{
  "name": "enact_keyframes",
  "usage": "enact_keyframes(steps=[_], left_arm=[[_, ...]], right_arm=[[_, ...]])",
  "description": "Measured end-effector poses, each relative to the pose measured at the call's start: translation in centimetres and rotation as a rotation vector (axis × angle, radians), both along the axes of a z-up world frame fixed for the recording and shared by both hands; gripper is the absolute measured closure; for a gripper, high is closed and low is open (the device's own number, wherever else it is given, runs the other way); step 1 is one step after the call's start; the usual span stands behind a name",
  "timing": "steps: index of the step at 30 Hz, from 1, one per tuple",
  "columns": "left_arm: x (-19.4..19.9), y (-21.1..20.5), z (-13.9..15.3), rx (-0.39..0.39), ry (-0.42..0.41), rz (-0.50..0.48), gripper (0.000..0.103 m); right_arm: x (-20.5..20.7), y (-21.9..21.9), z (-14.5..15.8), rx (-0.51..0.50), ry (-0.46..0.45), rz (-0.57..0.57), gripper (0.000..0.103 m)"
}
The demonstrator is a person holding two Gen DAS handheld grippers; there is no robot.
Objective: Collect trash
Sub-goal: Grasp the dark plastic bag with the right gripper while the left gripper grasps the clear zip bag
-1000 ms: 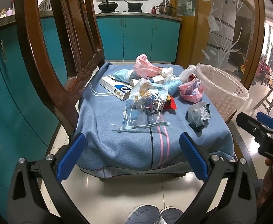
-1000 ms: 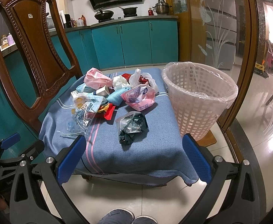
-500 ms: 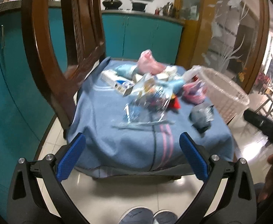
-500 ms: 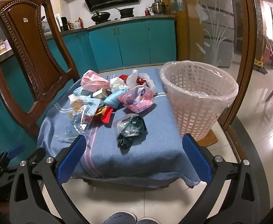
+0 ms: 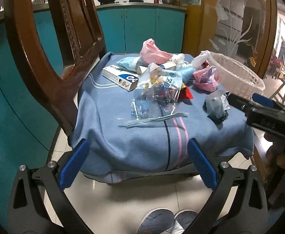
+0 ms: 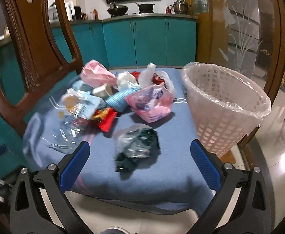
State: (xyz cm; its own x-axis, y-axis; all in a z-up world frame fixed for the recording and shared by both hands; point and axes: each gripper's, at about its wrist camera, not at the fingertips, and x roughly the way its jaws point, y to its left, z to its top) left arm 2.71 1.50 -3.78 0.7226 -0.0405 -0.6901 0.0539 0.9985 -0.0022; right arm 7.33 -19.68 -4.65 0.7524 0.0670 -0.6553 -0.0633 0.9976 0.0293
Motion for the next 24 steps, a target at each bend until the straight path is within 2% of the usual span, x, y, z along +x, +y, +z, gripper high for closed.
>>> enact_keyframes(steps=[6,9,10,11,13,15,18,21,24], left_arm=[[0.4,0.7,0.8,-0.083,-0.013,-0.029,0.003],[1.0,0.2,0.8,-0.070,-0.025,-0.021,0.003],[1.3,-0.1,0.8,-0.064,-0.027,-0.020,0.003],[1.6,-0.2,0.8,-0.078,-0.022,-0.034,0.003],[2.3,-0.5,0.7,-0.096,-0.012,-0.046,0.003],[3.2,-0.9,0.8,-0.098,-0.017,-0.061,0.003],[4.5,-1.4,0.8,-0.099,-0.022,-0.071,0.003],[6.6,-2.1,0.1,-0.089,0.008,-0.089,0.004],[8.3,-2.9,-0.7,-0.046,0.032,-0.113,0.006]], right_arm=[[2.1,0.4,-1.6,-0.006,0.074,0.033,0.003],[3.4,1.5,-2.3,-0.040,0.087,0.038,0.006],[3.8,1.7,-2.5,-0.046,0.096,0.033,0.012],[4.4,1.9,-3.0,-0.035,0.123,0.038,0.025],[4.9,2.1,-3.7,-0.038,0.154,0.027,0.041],[4.7,2.2,-3.6,-0.040,0.155,0.027,0.045],[4.0,1.9,-3.0,0.016,0.158,0.055,0.049],[3.1,1.2,-1.4,0.034,0.100,0.061,0.052],[2.7,0.3,-0.6,0.068,0.072,0.040,0.052]])
